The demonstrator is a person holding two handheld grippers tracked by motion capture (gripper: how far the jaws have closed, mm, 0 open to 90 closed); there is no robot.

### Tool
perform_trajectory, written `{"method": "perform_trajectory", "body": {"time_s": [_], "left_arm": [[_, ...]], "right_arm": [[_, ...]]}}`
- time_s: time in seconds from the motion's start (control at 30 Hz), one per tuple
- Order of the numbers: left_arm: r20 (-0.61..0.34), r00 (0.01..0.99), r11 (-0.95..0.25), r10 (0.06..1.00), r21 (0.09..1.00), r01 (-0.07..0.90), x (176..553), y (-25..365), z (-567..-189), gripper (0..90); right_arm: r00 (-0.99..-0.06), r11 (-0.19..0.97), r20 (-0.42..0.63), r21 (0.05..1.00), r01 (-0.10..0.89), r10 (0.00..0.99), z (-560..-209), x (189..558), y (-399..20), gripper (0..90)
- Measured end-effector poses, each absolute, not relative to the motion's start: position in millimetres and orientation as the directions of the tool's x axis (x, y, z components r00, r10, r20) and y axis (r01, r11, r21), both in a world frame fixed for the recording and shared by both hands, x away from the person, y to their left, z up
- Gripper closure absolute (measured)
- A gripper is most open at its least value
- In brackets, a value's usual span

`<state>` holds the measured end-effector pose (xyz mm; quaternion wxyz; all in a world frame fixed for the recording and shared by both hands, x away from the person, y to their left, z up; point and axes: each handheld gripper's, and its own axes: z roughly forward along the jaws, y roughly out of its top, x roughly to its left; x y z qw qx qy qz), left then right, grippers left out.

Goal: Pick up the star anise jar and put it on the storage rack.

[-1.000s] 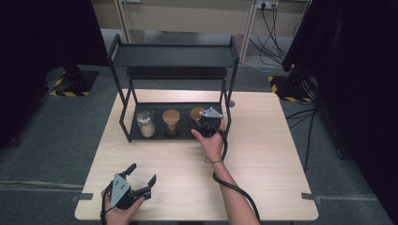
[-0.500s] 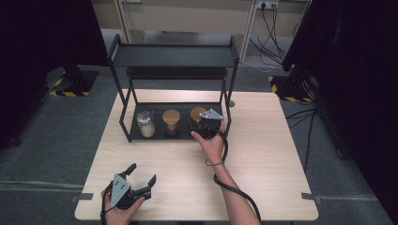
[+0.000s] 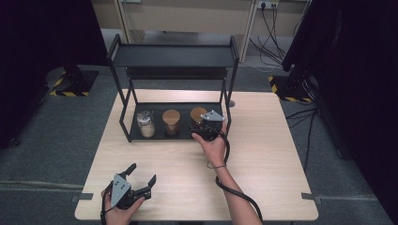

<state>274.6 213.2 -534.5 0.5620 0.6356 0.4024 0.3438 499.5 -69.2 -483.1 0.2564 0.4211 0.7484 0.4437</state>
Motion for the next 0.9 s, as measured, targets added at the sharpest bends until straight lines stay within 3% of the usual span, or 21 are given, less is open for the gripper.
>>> {"method": "perform_trajectory", "body": {"time_s": [0.9], "left_arm": [[-0.014, 0.437, -0.044, 0.9, 0.991, 0.123, 274, 213, -535, 12.9]], "right_arm": [[-0.546, 0.246, 0.007, 0.888, 0.388, 0.838, -478, 475, -85, 4.8]]}}
